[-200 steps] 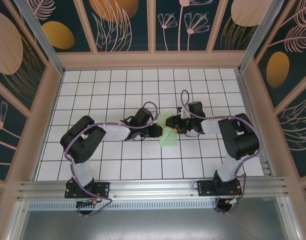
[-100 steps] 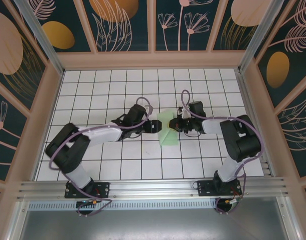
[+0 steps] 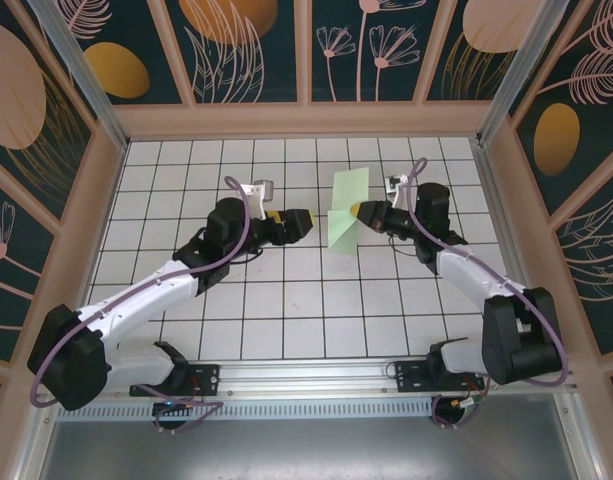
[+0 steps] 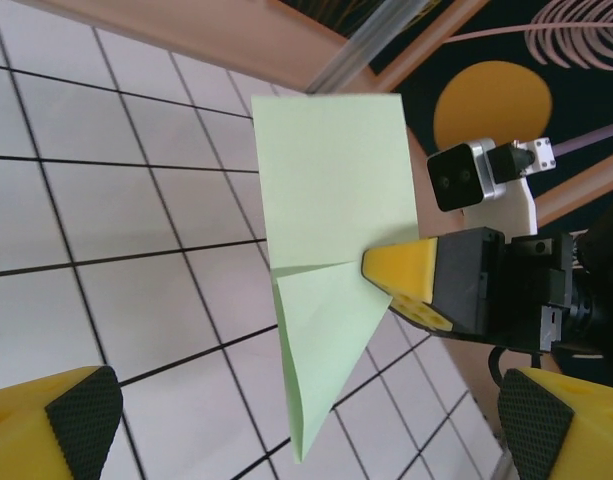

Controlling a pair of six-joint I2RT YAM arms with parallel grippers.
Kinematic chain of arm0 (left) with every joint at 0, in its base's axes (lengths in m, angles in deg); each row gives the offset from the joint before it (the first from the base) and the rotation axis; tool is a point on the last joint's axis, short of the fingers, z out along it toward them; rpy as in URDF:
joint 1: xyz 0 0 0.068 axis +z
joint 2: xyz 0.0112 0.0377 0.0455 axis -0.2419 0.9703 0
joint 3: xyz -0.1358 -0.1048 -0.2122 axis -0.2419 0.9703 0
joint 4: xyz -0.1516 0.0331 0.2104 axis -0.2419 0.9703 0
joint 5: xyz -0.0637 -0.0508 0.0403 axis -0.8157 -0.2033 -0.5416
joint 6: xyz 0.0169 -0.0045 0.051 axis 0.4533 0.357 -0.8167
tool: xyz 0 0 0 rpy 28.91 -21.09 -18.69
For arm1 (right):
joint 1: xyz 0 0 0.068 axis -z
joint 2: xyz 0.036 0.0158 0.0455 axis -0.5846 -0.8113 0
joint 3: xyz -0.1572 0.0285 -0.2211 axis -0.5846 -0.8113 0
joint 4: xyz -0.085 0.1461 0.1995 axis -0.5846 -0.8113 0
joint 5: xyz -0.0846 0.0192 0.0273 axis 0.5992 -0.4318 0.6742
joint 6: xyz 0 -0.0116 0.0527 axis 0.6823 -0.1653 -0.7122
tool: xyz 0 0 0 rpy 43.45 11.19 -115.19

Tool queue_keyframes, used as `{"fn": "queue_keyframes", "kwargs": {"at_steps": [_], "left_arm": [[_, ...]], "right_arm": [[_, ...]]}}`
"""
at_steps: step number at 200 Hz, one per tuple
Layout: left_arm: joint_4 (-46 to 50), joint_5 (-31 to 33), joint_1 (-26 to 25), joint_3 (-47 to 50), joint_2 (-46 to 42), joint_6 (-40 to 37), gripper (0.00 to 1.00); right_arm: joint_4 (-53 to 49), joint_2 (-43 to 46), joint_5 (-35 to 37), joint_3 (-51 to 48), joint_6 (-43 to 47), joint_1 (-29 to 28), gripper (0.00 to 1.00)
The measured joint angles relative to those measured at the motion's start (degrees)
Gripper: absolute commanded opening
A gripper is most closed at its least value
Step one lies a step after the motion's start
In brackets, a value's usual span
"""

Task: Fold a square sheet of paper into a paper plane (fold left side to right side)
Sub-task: Turn over the paper at the center of the table.

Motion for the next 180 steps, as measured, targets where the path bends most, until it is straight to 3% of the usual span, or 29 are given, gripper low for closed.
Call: {"fn": "queue_keyframes", "kwargs": {"at_steps": [59,105,144,180], "left_arm": [[-7.96,-9.25,0.0,0.07,1.9,5.18,0.98],[-13.16,-15.78,0.0,0.07,6.4,9.09,0.91],[-17.77,-20.24,0.0,0.07,9.73,12.83,0.76],[-21.33,-22.69,0.0,0.07,10.34,15.3,0.55]], "right_arm": [[6.03,2.73,-4.17,1.9,-6.05,-0.13,0.01],[10.05,2.71,-5.7,2.03,-10.1,-1.51,0.0],[11.61,2.71,-6.12,2.84,-11.74,-3.06,0.01],[12.17,2.75,-6.1,3.06,-12.24,-3.52,0.01]]}}
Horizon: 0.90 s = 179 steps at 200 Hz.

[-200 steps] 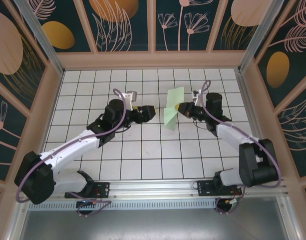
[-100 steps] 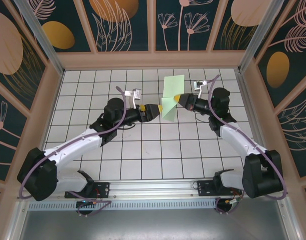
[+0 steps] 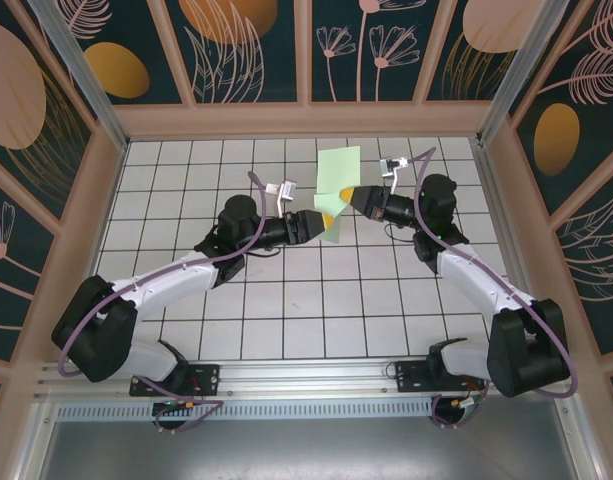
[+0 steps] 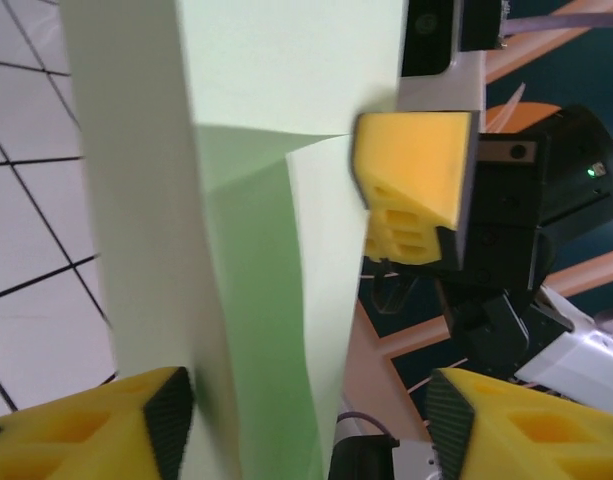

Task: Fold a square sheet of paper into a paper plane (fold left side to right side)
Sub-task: Turn over the paper at the center of the table.

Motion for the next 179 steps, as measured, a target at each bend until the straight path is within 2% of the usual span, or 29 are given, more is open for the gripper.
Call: {"fn": "queue_keyframes", "kwargs": {"at_steps": [77,109,137,179], "left_arm": [[-1.73,-0.66,0.0,0.0,0.0,1.4,0.27],[-1.75,-0.66,0.0,0.0,0.0,1.55,0.2],[-1.6,-0.66,0.0,-0.02,0.0,1.25,0.11],[5.09,1.99,0.0,-1.44,-0.02,-3.21,0.03]], "right_arm": [[0.33,0.98,0.02,0.0,-0.57,-0.11,0.03],[-0.44,1.03,0.09,0.0,-0.28,-0.11,0.07],[-1.36,1.05,0.28,-0.02,0.26,-0.04,0.14],[-8.11,1.86,2.1,0.2,4.5,0.59,0.35]]}}
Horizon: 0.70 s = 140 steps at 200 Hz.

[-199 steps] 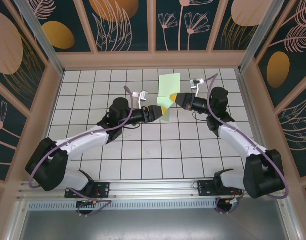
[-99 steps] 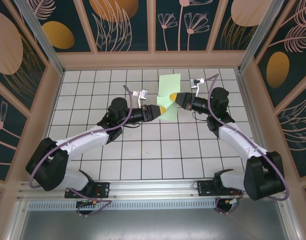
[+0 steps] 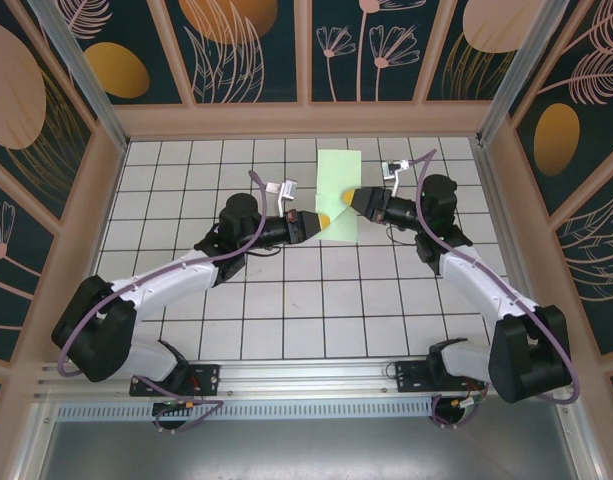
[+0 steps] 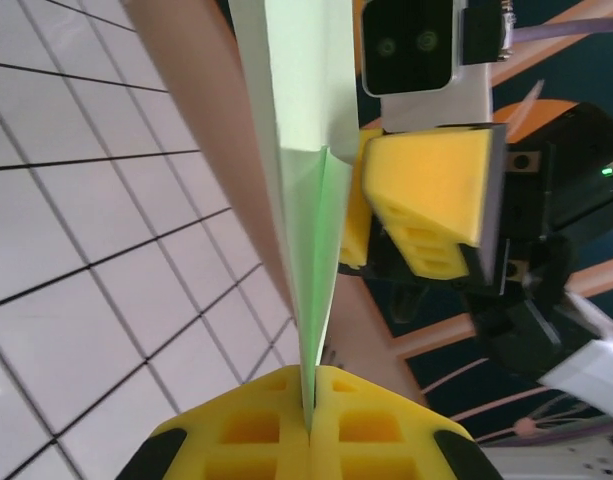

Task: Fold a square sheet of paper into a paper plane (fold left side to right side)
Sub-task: Turn over the paper at the center of the table.

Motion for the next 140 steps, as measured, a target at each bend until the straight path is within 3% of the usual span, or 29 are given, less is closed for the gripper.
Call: {"fn": "queue_keyframes", "kwargs": {"at_steps": [53,99,140], "left_arm": [[20.63,13.55,-0.63,-3.78,-1.57,-11.91,0.0],[45.13,38.25,-6.12,-14.14,-0.79,-20.15,0.0],[65.2,57.18,-11.3,-28.48,9.75,-20.46,0.0]], "right_arm": [[-17.42,3.82,9.44,1.55,9.27,3.41,0.55],[-34.42,4.72,28.11,4.72,15.82,4.0,0.62],[-41.44,4.87,38.4,3.61,17.14,5.79,0.7]]}}
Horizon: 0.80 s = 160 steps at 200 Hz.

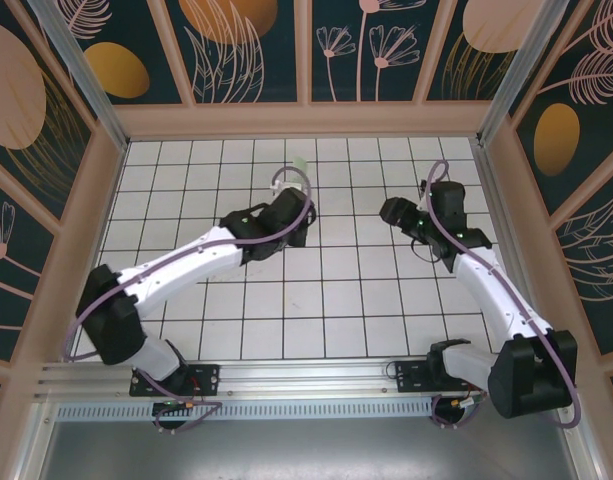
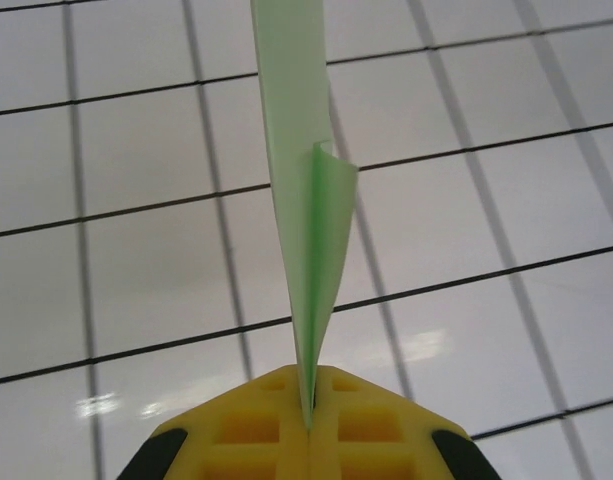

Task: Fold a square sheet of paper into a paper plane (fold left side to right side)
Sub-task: Turn over the paper at the center of the table.

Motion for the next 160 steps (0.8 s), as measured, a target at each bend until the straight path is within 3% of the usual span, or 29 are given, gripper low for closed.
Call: {"fn": "queue_keyframes", "kwargs": {"at_steps": [32,66,108,160], "left_arm": [[14.73,8.11,-2.29,-7.3,11.61,2.84,0.0],[26.56,11.04,-4.46,-15.63,24.83,5.6,0.06],[33.44,8.44,-5.84,-22.93,34.67,5.73,0.21],[32.06,-0.72,-5.86,-28.83,37.18,2.6,0.38]], "right_arm": [[-1.03,1.33,2.89,-3.52,-0.02,2.58,0.71],[-1.05,1.77,2.69,-6.56,-0.04,4.9,0.71],[-0.57,1.77,1.95,-9.03,0.0,5.99,0.71],[0.35,1.79,0.04,-12.0,0.26,8.7,0.71]]}}
